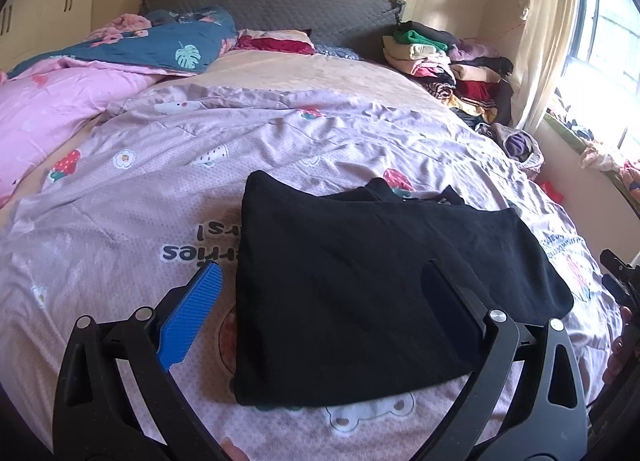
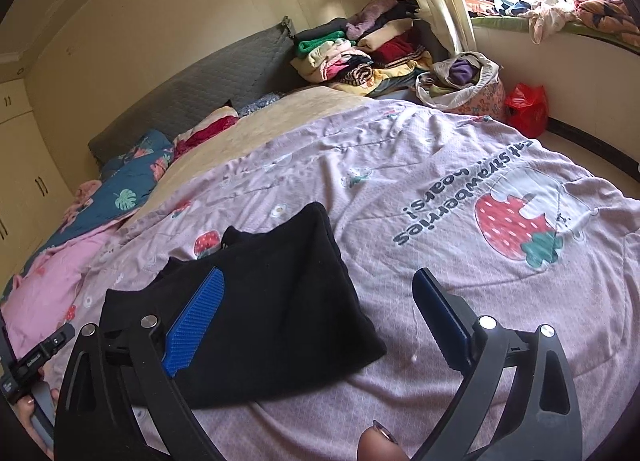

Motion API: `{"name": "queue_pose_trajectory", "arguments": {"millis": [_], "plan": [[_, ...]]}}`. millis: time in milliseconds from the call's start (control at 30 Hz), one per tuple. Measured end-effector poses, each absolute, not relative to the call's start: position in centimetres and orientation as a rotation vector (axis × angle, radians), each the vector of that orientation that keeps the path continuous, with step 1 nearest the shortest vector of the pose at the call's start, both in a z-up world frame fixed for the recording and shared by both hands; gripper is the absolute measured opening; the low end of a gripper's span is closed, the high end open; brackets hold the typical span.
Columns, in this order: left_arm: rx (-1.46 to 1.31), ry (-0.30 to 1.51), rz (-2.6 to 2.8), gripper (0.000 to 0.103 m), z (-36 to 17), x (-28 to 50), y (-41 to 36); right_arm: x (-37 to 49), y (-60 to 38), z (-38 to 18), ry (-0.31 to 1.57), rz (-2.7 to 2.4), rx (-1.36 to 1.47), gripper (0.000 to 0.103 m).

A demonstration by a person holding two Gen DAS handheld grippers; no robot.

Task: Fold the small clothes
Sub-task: 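Lay the folded shirt down and open both grippers, then move both grippers to the end of the folded black shirt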

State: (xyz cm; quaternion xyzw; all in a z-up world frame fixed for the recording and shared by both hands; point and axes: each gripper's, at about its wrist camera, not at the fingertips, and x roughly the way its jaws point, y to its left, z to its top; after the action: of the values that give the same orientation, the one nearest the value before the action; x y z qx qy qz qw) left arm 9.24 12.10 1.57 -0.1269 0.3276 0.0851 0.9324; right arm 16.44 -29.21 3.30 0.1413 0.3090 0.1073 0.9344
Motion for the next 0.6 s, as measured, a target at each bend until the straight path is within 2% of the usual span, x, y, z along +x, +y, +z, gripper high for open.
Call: {"name": "queue_pose_trajectory", "arguments": {"millis": [333,600], "plan": [[-0.247,0.682,0.149,0.093,1.5,7.6,11.7,14.1,-26.5,3.4,0.651,0.256,0.206,0.095],[-0.265,0.699,0.193,0.093,0.8,6.6,14.2,12.7,-21.2,3.5,0.679,0.353,0.106,0.095]]}}
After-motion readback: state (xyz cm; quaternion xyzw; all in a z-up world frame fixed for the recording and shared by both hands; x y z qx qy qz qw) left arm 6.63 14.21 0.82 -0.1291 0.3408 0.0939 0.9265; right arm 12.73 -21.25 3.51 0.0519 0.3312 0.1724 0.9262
